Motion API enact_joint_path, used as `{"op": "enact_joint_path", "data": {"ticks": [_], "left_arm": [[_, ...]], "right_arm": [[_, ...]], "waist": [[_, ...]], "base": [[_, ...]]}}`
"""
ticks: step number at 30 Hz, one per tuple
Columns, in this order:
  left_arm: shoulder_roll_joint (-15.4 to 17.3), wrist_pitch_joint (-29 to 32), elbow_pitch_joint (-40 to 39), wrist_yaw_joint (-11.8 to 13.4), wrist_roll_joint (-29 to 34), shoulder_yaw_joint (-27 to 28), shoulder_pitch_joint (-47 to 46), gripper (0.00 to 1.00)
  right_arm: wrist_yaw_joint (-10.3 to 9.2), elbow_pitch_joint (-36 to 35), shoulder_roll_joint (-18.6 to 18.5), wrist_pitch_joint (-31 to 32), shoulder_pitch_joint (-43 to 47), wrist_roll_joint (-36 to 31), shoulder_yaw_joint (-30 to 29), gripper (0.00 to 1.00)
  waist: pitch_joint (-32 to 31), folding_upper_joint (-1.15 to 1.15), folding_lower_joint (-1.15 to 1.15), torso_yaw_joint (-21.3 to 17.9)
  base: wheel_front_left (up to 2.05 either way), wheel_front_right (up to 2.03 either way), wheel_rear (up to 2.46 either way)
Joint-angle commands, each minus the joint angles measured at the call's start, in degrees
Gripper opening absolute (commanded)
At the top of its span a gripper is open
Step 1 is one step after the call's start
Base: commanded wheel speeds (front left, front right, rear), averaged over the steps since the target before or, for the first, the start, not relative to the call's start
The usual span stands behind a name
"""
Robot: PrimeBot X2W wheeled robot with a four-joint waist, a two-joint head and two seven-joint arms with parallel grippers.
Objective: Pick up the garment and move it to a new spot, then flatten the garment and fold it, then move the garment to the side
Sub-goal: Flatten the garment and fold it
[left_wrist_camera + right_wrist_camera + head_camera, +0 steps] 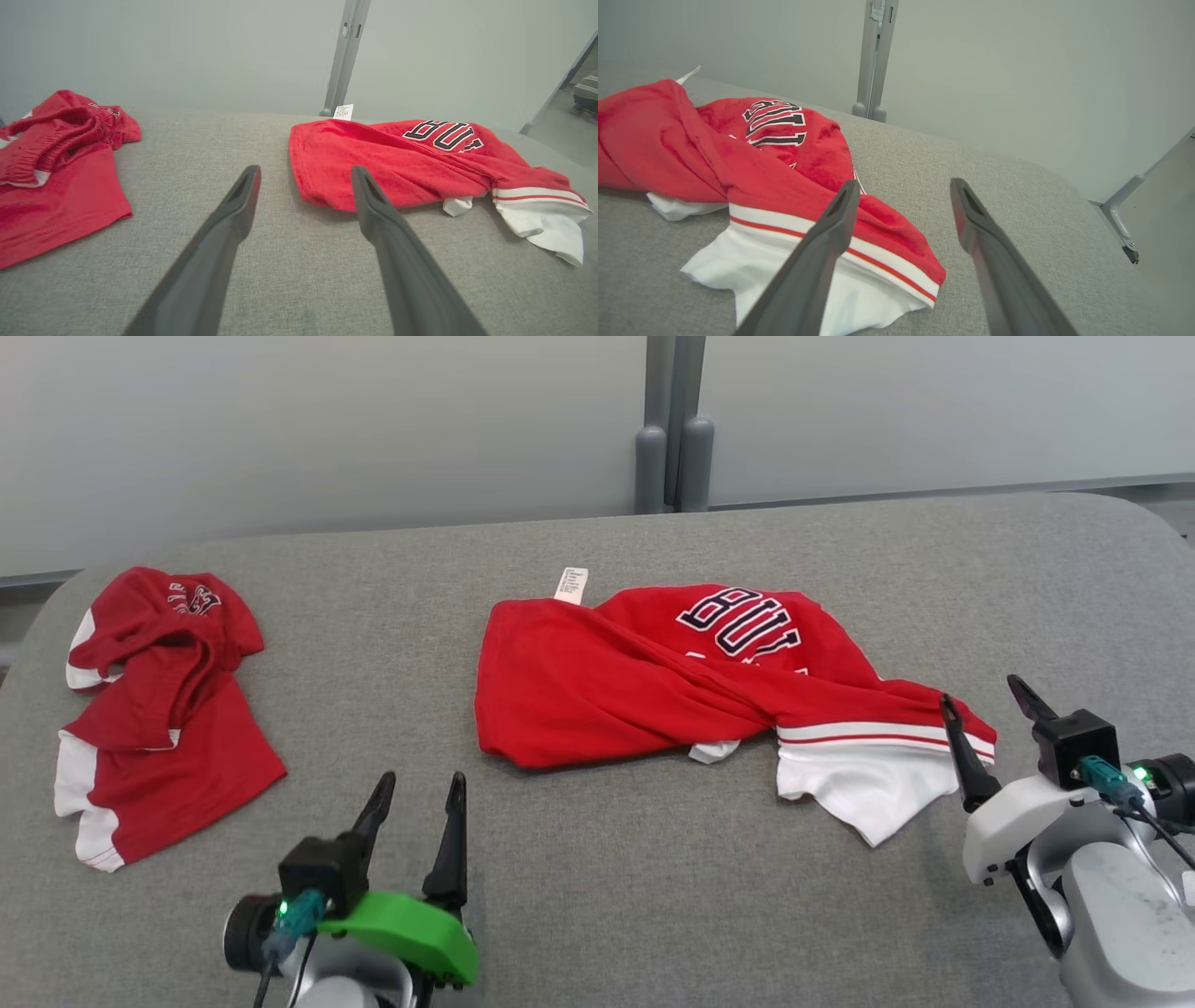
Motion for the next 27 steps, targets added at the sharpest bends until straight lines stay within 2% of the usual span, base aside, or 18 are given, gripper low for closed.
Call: {"op": "enact_joint_path", "data": {"ticks": [1,11,18,27], "left_arm": [[0.0,0.6,1.5,-0.6,0.5,-0.2,-2.6,1.0],[-1.3,4.8,17.3,-4.9,0.5,-1.0,-20.7,1.0],[-0.5,6.5,26.9,-6.6,-0.2,-0.2,-30.0,1.0],[-1.4,8.2,36.9,-9.7,2.9,-4.0,-40.1,1.0]], "right_arm": [[-0.02,-1.1,0.6,0.1,1.1,-0.4,-0.2,1.0],[-0.01,-7.0,5.6,1.0,2.2,-1.9,1.0,1.0],[-0.02,-8.5,6.8,1.0,0.7,-2.0,2.2,1.0],[-0.01,-9.0,8.0,0.5,-0.4,-2.3,3.2,1.0]], "waist": [[0.6,0.21,0.0,-0.9],[5.1,0.21,0.0,-6.0],[8.8,0.21,0.0,-9.2],[12.6,0.21,0.0,-12.4]], "base": [[0.0,0.0,0.0],[0.0,0.0,0.0],[0.0,0.0,0.0],[0.0,0.0,0.0]]}}
